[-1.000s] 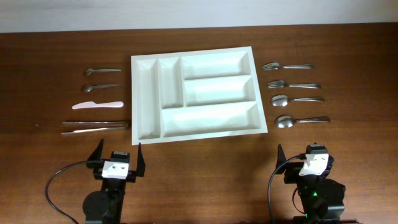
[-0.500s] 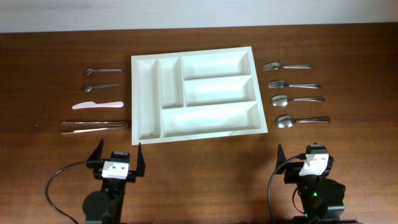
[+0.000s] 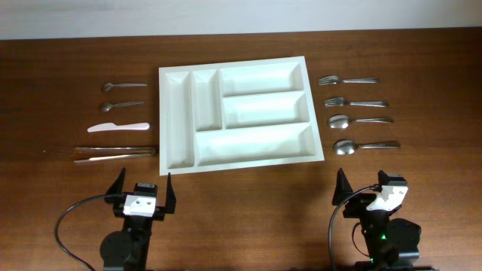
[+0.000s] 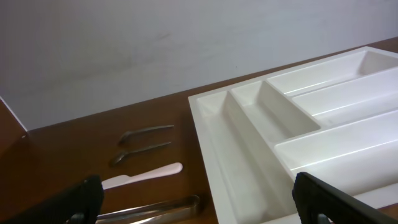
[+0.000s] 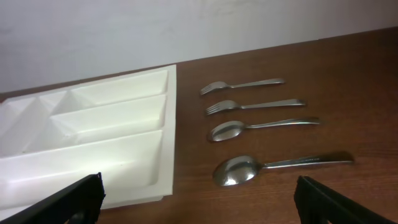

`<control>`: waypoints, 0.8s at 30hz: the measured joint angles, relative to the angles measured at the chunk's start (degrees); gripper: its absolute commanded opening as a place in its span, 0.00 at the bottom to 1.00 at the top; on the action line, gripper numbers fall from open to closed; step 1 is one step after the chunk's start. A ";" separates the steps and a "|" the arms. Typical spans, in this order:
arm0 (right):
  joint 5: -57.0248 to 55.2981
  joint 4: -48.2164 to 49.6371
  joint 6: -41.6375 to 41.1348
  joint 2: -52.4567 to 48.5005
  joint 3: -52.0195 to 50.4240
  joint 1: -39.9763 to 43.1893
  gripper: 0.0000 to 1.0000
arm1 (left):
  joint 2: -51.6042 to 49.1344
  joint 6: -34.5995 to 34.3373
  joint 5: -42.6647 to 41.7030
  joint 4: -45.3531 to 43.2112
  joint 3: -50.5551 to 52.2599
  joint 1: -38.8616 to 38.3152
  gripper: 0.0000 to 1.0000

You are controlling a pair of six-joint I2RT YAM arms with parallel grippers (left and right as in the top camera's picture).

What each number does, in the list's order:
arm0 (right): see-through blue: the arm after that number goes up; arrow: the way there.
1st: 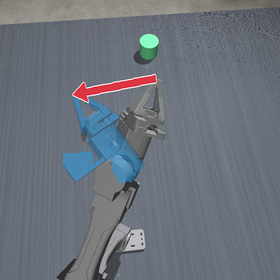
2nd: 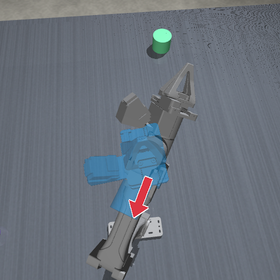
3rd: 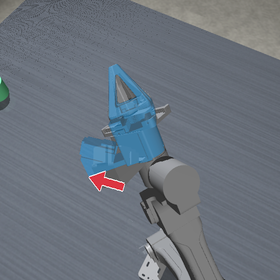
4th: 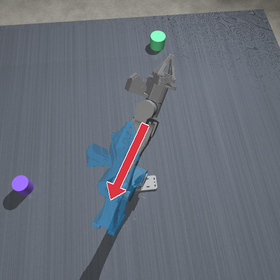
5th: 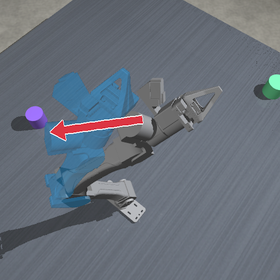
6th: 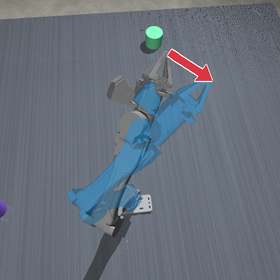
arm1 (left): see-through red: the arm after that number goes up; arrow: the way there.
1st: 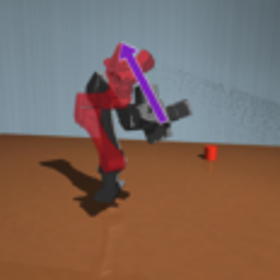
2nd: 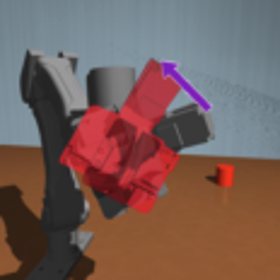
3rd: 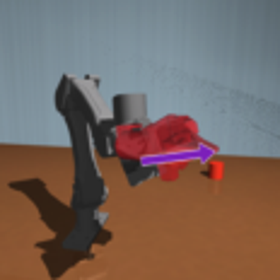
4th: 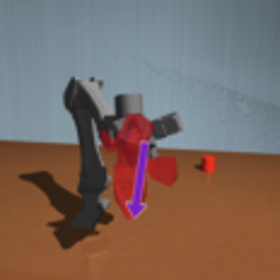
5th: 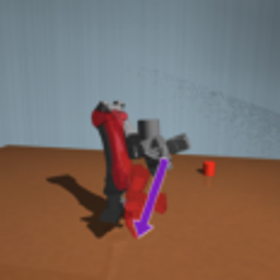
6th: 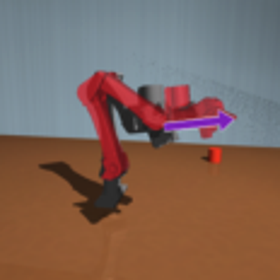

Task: Pack container
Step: 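Raise the right gripper and swing it toward the spoons on the right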

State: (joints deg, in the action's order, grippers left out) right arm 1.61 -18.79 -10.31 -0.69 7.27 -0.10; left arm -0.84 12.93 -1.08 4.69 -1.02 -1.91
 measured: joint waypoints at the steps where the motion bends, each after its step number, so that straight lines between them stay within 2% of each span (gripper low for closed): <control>1: 0.17 0.00 -0.20 0.00 0.02 0.00 0.99 | 0.00 0.00 0.00 0.02 0.00 0.00 0.99; 13: 2.86 -0.02 -1.01 0.00 5.49 0.00 0.99 | 0.00 0.00 0.00 0.00 0.00 0.00 0.99; 18: 4.74 -0.70 -3.72 -0.92 11.10 0.00 0.99 | 0.00 0.00 0.00 0.00 0.00 0.00 0.99; 21: 6.49 -2.71 -4.72 -5.16 17.35 0.00 0.99 | 0.00 0.00 0.00 0.00 0.00 0.00 0.99; 24: 7.43 -9.62 -5.03 -12.68 25.29 0.00 0.99 | 0.00 0.00 0.02 0.00 0.02 0.00 0.99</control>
State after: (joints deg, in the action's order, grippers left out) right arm 9.04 -28.40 -15.33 -13.37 32.56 -0.10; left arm -0.84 12.93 -1.06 4.69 -0.99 -1.91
